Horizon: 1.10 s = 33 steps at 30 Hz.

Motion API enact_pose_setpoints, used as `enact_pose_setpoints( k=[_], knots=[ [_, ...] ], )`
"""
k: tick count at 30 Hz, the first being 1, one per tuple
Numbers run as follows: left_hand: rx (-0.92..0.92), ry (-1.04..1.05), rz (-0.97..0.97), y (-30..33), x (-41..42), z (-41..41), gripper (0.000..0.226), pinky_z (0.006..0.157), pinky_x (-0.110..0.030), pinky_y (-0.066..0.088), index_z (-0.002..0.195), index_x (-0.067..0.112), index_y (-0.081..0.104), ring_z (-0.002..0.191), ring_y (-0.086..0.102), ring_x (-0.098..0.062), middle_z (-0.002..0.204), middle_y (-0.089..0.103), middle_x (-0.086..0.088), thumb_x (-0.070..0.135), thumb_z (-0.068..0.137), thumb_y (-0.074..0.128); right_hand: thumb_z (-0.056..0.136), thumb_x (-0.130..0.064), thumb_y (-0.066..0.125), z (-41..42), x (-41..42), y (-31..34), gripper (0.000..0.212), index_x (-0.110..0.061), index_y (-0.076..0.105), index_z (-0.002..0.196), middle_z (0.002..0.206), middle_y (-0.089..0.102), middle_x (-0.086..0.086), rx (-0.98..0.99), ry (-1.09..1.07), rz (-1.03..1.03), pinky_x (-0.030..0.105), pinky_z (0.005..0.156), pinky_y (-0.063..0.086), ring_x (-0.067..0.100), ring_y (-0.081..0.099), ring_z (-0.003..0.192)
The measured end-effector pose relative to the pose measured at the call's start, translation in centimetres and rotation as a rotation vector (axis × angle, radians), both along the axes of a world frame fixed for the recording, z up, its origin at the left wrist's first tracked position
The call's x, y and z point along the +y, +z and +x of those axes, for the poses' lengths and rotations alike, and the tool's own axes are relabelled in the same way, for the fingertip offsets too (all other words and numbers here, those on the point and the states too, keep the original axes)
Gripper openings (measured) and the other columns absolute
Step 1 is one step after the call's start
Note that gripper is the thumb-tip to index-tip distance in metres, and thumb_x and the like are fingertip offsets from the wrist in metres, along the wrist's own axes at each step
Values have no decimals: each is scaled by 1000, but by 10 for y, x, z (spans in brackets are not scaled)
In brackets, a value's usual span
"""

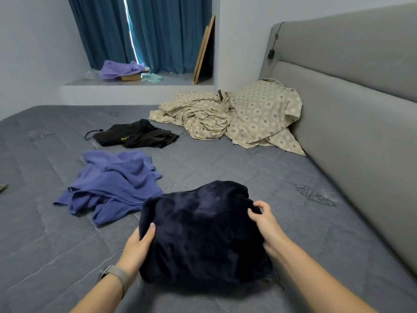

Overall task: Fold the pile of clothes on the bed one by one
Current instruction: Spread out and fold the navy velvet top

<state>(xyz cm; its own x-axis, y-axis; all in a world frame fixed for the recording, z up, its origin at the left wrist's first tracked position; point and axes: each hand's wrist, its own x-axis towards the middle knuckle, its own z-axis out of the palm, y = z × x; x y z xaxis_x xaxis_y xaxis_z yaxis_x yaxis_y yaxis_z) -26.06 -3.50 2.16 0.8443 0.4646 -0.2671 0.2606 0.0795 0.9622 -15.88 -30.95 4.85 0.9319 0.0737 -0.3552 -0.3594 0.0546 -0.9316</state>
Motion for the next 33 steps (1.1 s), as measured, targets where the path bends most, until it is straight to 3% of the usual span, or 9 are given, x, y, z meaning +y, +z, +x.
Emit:
enact_pose_setpoints(
  k=[6,11,16,19,21,24,27,30,33],
  knots=[
    [53,322,455,1,-18,-4,32,79,-37,38,122,10,61,106,57,-42,110,65,-22,26,99,45,84,7,59,-23,25,-2,43,-32,47,69,82,61,-10,-577,-237,-486,6,67,36,5,54,79],
    [25,370,583,12,-11,-11,31,83,-43,40,120,3,61,103,56,-47,106,65,-28,19,99,46,85,-12,70,-29,16,-1,35,-33,47,69,76,58,-21,-650,-354,-478,11,58,35,7,40,51],
    [-48,386,575,23,-10,-10,24,73,-36,33,114,2,61,88,55,-41,88,63,-22,15,98,47,83,-18,72,-30,14,10,25,-30,53,71,50,43,-5,-649,-476,-570,20,51,35,14,36,44],
    [144,253,543,8,-10,-1,30,83,-42,41,120,3,56,104,57,-45,111,64,-27,20,95,54,86,-21,70,-28,8,-4,16,-33,59,86,74,53,-5,-432,-381,-740,29,54,38,17,46,60],
    [315,165,583,4,-17,1,59,95,-47,41,140,4,36,116,52,-43,130,53,-27,27,91,61,87,-17,66,-29,1,-12,28,-36,62,106,101,47,-3,-211,-196,-941,31,68,43,17,50,75],
    [93,102,1006,17,-36,1,74,97,-50,42,146,7,28,125,46,-37,138,47,-18,38,87,59,80,-3,60,-28,2,-4,62,-32,52,134,135,36,1,-421,-121,-1144,36,103,32,23,38,123],
    [-147,-182,1257,34,-64,9,71,115,-50,22,151,28,21,144,23,-24,156,26,-4,58,87,28,90,-35,51,-26,28,15,60,-30,34,147,157,20,4,-716,51,-1154,43,117,9,24,8,147],
    [80,-436,1320,16,-82,26,76,115,-56,-4,147,50,-5,147,-13,-20,160,-11,4,75,76,2,82,-69,14,-20,42,-6,74,-41,11,151,162,2,-3,-623,339,-1250,48,118,-5,20,-9,148],
    [357,-509,1232,-25,-72,36,79,112,-64,-5,139,59,-16,146,-19,-26,159,-19,1,89,69,6,85,-75,18,-13,38,-41,72,-46,4,150,162,0,-5,-425,452,-1272,55,118,-2,17,-10,148]
  ],
)
